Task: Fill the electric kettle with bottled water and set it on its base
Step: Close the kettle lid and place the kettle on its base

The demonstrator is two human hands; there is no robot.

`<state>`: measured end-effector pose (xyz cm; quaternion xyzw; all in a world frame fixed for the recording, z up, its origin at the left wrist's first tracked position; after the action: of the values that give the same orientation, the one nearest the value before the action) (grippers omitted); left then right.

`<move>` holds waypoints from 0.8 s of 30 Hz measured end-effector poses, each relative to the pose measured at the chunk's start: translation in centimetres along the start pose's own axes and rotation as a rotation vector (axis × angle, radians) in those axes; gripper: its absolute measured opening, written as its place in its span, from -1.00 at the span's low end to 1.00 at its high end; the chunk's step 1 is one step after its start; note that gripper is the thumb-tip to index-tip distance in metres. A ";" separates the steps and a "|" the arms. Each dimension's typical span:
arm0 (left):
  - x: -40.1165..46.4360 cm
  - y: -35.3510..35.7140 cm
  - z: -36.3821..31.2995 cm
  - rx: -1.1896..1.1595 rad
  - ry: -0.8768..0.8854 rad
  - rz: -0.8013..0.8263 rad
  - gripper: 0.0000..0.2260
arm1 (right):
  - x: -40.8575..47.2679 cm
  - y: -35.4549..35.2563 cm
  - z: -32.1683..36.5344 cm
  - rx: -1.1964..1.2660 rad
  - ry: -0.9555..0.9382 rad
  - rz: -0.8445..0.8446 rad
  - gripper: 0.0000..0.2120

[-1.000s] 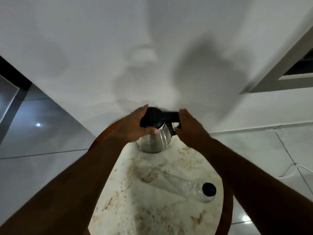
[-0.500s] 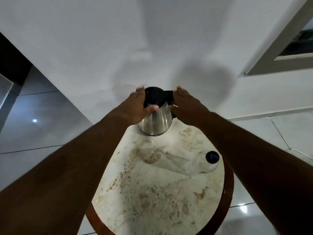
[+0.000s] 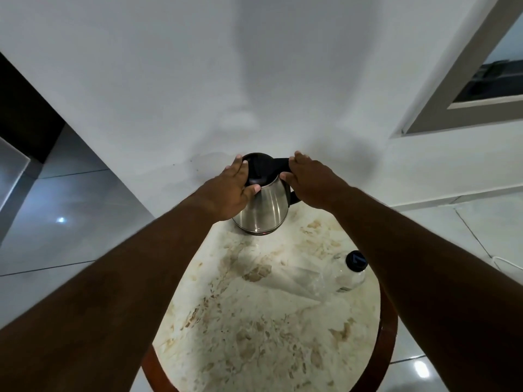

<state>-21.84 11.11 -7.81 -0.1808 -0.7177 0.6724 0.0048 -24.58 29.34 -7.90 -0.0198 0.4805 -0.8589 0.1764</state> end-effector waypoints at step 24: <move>0.0 0.8 0.2 0.000 0.007 -0.044 -0.42 | -0.3 0.8 1.1 -0.020 -0.057 0.002 -0.44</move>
<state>-21.70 10.94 -8.58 -0.1674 -0.7214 0.6716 0.0220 -23.87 28.10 -7.96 -0.0456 0.4839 -0.8529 0.1905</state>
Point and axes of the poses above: each hand's wrist, its own x-axis towards the middle knuckle, its own y-axis out of the palm, z = x × y, the point moved 4 cm from there along x, towards the middle knuckle, and after that the axes turned 14 degrees about x, right-handed, at the moved point
